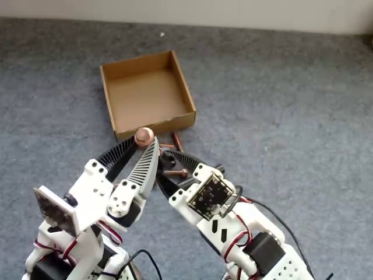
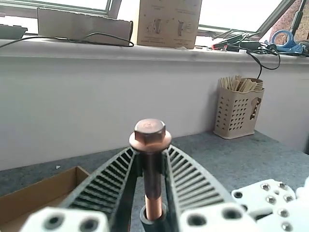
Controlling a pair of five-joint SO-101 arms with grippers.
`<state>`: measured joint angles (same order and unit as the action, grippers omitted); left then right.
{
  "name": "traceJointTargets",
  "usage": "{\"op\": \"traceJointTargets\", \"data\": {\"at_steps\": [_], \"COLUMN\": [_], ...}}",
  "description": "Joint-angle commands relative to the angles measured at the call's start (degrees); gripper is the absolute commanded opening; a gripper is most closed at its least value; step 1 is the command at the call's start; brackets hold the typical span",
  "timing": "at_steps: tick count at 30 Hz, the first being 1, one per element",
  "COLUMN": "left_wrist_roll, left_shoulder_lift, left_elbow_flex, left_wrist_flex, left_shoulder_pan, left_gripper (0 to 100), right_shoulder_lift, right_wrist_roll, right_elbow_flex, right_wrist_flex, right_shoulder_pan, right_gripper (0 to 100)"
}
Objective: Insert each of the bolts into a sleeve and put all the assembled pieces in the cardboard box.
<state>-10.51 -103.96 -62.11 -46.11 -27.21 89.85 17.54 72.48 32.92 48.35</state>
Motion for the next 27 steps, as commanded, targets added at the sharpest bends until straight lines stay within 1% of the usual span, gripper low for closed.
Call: {"op": "traceJointTargets", "data": {"at_steps": [1,4,7,9,15,18,20,23,27], "left_wrist_roll": [-0.6,-0.6,-0.8,-0.8,-0.5,-0.4,0.9,4.0,9.9], "left_shoulder_lift": [0.1,0.2,0.2,0.4,0.4,0.4,0.4,0.4,0.4], "left_elbow_flex": [0.0,-0.2,-1.5,-1.3,1.7,3.9,6.1,9.1,9.2], "left_wrist_flex": [-1.1,-1.3,-2.1,-5.0,-9.2,-11.3,-12.3,-14.1,-17.3], "left_shoulder_pan": [-0.5,-0.4,0.0,0.0,0.0,0.0,0.6,5.2,15.3], "left_gripper": [1,2,13,18,19,22,22,22,22], "right_shoulder_lift": [1.1,1.1,1.1,1.1,1.1,1.1,1.1,1.1,1.1], "right_wrist_roll": [0.4,0.3,0.3,0.3,0.3,0.3,0.3,0.3,0.3], "right_elbow_flex": [-5.2,-5.1,-5.1,-5.2,-5.1,-4.8,-4.8,-4.8,-3.3], "right_wrist_flex": [-1.7,-1.7,-1.7,-1.7,-1.6,-1.6,-1.6,-1.4,0.5], "right_shoulder_pan": [-1.5,-1.4,-1.4,-1.4,-1.4,-1.5,-1.6,-2.2,-6.7], "right_gripper": [0.5,0.5,0.5,0.5,0.5,0.5,0.5,0.5,0.5]}}
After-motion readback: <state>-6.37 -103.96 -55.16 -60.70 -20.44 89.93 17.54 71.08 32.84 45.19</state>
